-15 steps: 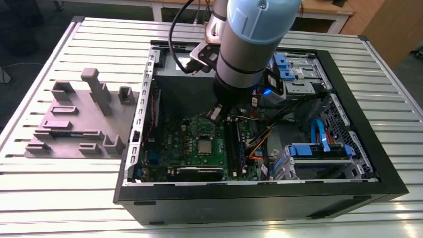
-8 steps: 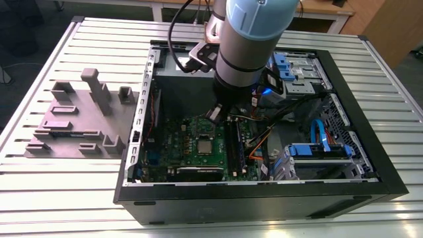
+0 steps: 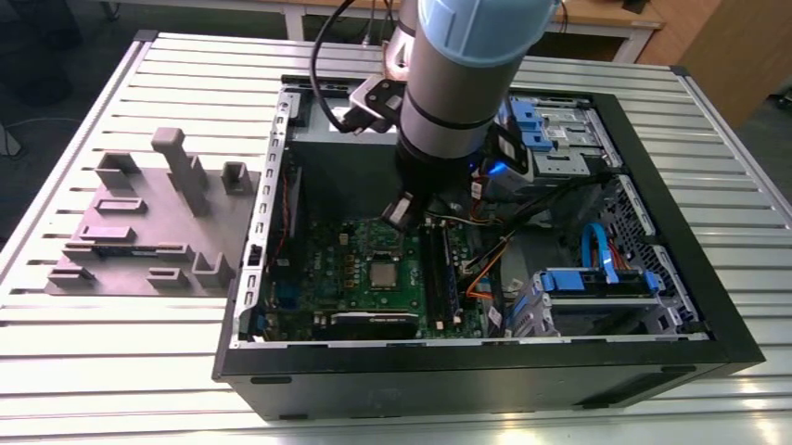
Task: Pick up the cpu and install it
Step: 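Close the cpu cover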
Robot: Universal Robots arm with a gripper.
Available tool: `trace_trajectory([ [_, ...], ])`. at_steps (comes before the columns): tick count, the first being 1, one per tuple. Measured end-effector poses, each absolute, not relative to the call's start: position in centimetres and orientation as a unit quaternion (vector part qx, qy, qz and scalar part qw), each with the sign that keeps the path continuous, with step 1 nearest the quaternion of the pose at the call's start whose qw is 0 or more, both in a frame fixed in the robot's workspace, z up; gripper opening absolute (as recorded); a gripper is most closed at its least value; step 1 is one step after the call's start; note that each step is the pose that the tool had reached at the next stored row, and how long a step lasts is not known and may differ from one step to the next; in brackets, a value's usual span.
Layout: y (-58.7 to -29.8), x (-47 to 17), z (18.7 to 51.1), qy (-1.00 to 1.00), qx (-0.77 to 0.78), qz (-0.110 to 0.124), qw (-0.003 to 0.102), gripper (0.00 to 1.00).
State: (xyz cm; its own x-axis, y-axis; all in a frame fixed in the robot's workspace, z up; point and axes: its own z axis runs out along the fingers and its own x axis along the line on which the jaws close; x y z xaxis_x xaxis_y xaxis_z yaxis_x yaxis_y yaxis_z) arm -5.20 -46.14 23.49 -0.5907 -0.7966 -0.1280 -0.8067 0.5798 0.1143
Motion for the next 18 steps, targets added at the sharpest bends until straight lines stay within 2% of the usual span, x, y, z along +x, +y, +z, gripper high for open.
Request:
trace_trajectory([
  [18, -46.12, -5.27, 24.17, 0.888, -0.451, 0.079, 0.031, 0.10],
])
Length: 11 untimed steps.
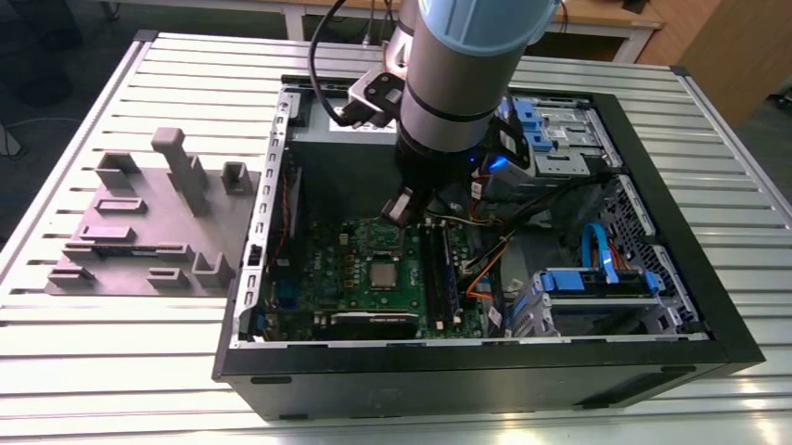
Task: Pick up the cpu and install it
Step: 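Close the cpu cover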
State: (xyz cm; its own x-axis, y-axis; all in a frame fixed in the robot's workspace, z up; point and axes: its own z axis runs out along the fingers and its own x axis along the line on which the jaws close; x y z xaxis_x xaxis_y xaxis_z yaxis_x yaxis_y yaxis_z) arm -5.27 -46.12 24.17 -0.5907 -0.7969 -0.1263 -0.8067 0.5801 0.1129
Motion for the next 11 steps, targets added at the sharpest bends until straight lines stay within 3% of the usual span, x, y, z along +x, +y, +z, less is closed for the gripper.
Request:
trace_trajectory([
  [11, -46.13, -5.31, 24.48, 0.888, -0.451, 0.079, 0.031, 0.10],
])
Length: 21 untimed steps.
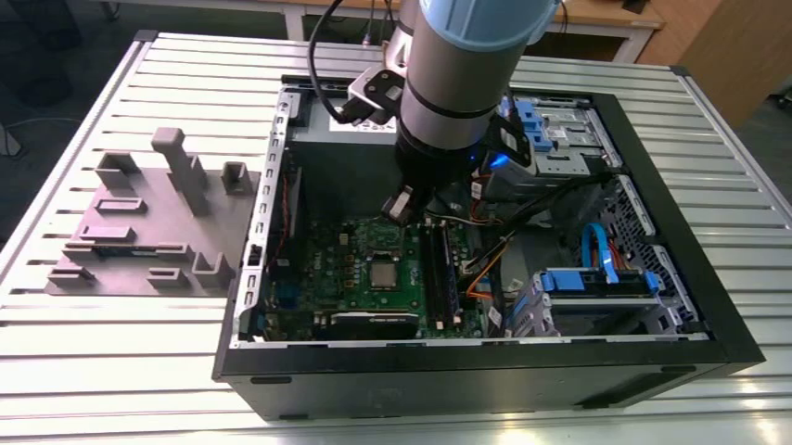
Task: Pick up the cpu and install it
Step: 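Close the cpu cover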
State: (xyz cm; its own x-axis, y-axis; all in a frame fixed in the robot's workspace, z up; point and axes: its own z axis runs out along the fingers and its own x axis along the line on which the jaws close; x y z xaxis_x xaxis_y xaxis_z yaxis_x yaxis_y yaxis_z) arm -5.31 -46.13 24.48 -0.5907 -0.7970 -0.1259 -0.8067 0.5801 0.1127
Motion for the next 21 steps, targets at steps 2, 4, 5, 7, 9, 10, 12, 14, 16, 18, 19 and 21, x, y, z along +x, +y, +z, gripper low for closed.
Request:
trace_trajectory([
  [2, -46.12, -5.36, 24.55, 0.888, -0.451, 0.079, 0.031, 0.10],
  [4, -46.12, -5.41, 24.63, 0.888, -0.451, 0.079, 0.031, 0.10],
  [5, -46.12, -5.44, 24.66, 0.888, -0.451, 0.079, 0.031, 0.10],
  [7, -46.12, -5.49, 24.74, 0.888, -0.451, 0.079, 0.031, 0.10],
  [9, -46.12, -5.51, 24.81, 0.888, -0.451, 0.079, 0.031, 0.10],
  [10, -46.12, -5.52, 24.84, 0.888, -0.451, 0.079, 0.031, 0.10],
  [12, -46.12, -5.53, 24.88, 0.888, -0.451, 0.079, 0.031, 0.10],
  [14, -46.12, -5.55, 24.91, 0.888, -0.451, 0.079, 0.031, 0.10],
  [16, -46.12, -5.79, 25.22, 0.888, -0.451, 0.079, 0.031, 0.10],
  [18, -46.12, -5.80, 25.23, 0.888, -0.451, 0.079, 0.031, 0.10],
  [19, -46.12, -5.82, 25.25, 0.888, -0.451, 0.079, 0.031, 0.10],
  [21, -46.12, -5.84, 25.26, 0.888, -0.451, 0.079, 0.031, 0.10],
])
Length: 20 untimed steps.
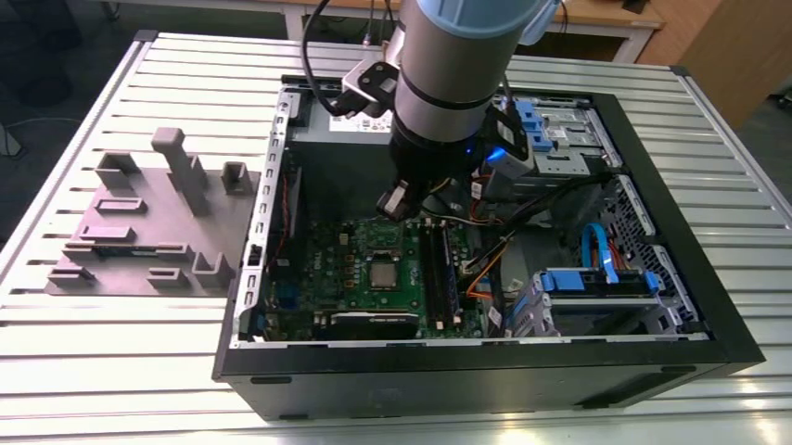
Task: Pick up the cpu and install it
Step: 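Close the cpu cover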
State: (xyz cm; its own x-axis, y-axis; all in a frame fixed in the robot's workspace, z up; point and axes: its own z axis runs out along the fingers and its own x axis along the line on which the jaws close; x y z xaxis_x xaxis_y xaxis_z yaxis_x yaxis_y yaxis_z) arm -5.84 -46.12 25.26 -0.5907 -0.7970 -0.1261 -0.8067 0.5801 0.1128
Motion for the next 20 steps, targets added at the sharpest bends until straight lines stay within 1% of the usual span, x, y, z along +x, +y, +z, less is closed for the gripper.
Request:
trace_trajectory([
  [20, -47.2, -5.9, 25.3, 0.888, -0.451, 0.079, 0.031, 0.10],
])
